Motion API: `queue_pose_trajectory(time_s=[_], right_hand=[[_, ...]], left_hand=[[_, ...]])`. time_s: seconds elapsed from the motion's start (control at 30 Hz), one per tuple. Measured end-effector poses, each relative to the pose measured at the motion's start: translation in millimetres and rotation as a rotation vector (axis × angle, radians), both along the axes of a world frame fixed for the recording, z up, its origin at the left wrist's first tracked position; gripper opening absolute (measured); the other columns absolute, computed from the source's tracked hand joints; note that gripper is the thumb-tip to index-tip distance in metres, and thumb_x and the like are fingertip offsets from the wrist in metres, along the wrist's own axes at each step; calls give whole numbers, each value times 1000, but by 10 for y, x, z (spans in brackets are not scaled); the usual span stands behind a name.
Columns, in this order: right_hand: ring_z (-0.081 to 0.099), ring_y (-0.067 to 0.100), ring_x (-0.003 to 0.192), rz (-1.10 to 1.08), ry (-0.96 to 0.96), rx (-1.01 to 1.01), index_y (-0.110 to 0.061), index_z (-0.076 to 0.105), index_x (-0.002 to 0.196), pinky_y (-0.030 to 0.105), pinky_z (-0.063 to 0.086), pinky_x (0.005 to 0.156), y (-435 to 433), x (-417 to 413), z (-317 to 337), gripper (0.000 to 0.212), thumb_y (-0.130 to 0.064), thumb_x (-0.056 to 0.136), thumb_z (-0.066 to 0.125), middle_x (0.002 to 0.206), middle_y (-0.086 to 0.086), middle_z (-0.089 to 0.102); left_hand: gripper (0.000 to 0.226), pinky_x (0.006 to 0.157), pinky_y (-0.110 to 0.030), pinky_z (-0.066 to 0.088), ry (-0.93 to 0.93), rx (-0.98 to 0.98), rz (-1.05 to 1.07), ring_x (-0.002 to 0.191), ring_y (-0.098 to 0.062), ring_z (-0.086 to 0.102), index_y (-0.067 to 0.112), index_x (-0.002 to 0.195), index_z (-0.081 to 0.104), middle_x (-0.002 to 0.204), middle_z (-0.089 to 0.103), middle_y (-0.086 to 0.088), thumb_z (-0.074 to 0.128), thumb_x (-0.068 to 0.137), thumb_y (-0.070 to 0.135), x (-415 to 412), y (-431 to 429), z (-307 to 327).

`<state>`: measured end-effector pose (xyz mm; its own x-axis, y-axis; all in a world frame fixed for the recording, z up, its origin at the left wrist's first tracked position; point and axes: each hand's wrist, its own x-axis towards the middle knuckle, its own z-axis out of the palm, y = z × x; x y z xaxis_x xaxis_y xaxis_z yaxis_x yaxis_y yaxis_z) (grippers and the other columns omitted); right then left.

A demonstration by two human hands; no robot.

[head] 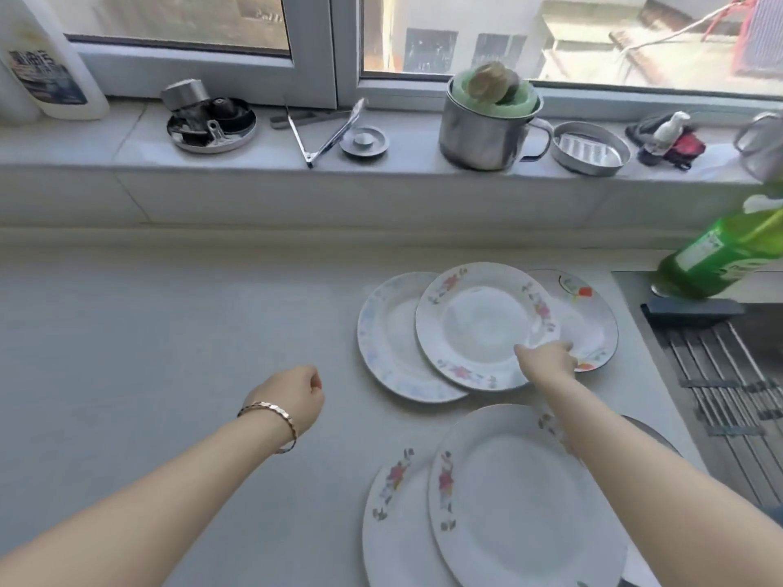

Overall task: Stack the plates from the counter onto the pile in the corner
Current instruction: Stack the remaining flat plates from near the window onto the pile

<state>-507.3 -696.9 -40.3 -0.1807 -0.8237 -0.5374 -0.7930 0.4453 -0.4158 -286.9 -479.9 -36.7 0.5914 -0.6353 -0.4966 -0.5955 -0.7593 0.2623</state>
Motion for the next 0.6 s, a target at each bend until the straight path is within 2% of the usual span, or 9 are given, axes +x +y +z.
queue_pose_trajectory(time_s=[0.07,0.2,0.33,0.43,0.53,0.6], right_hand=[[47,40,121,-108,-93,52,6,22,135,37,40,91,-111,-5,-94,65,-25,89,56,136,26,42],[54,39,114,-228,-182,3,9,48,122,38,42,90,-166,-76,-266,52,-30,89,56,124,24,57],[55,37,110,-235,-256,-97,5,55,115,35,39,82,-101,-126,-274,50,-37,88,57,119,21,61],[56,30,92,-234,-330,-166,0,60,110,32,39,76,-28,-103,-209,41,-33,87,60,103,16,64],[56,27,81,-228,-437,-172,-1,63,100,37,50,73,109,-17,-75,32,-29,85,64,83,8,61],[58,27,80,-212,-540,-159,-6,62,93,34,53,61,252,83,31,20,-24,84,65,84,8,61]], left_hand=[[13,73,-27,45,-2,7,23,88,-25,59,23,87,51,103,66,-2,40,89,16,26,-42,-7],[16,80,-32,53,12,9,81,90,-26,63,24,86,53,93,64,-1,40,88,16,93,-51,-25],[17,77,-32,52,25,8,110,87,-26,64,25,84,53,88,63,1,41,88,14,130,-16,-39],[18,76,-33,53,57,-5,149,87,-27,66,23,82,54,87,66,-2,41,87,13,190,81,-27],[17,77,-34,53,70,-35,183,88,-28,67,22,80,55,89,68,-6,42,87,12,285,249,7],[17,77,-33,53,58,-46,202,88,-29,67,20,83,56,91,68,-7,42,87,12,378,400,54]])
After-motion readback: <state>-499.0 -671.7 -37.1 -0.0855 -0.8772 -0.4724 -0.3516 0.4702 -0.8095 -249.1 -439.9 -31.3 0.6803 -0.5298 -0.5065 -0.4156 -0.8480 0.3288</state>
